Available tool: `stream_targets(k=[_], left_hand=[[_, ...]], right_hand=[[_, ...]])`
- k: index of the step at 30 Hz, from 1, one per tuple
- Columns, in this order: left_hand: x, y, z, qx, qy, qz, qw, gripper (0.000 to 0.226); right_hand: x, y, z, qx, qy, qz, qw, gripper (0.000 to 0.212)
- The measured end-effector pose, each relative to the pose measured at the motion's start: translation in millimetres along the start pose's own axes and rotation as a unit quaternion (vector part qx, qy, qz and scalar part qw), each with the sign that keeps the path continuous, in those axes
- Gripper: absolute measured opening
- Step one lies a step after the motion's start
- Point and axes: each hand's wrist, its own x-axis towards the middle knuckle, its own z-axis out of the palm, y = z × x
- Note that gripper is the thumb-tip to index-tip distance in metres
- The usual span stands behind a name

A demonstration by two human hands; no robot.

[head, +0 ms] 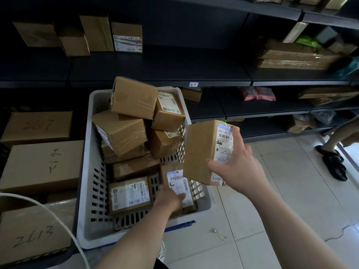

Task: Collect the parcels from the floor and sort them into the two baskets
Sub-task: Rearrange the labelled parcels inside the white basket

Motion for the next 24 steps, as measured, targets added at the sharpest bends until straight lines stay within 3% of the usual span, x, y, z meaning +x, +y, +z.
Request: stream_targets(k=[2,4,8,13,18,22,24], left_hand=[[-0.4,-1.1,-3.2,0.053,-0.055,0.028,0.997,0.052],[-2.9,-3.0,-9.2,0.085,-0.082,0.048,0.992,0.037],[-8.6,-7.2,-30.8,0.042,-0.107,0.062,0.991,0.038],[-15.4,-15.0,-71.3,-0.044,-0.051,0.032,0.997,0.028],[-41.5,-31.7,-119.7,-0.194,-0.090,-0.052,0.975,0.034],[-61.5,-50.8,-144.5,-0.342,-0.112,-0.049,0.932,0.041],[-67.0,-59.4,-150.6,-0.358,-0.106,-0.041,0.927,0.037]], right_hand=[[-0.4,0.3,-1.4,-0.002,0.000,0.003,1.000,0.099],[-1.2,-0.9,-2.1,-0.005,-0.003,0.002,1.000,0.099],[-3.0,-9.3,-2.7,-0.019,-0.009,-0.007,1.000,0.101],[-5.4,-30.8,7.4,-0.032,-0.030,-0.038,0.998,0.108],[-4.4,-54.0,45.7,0.060,-0.135,-0.014,0.989,0.121],[4.3,-58.2,89.9,0.238,-0.261,0.108,0.929,0.127],[4.0,-60.9,101.0,0.298,-0.314,0.171,0.885,0.112]])
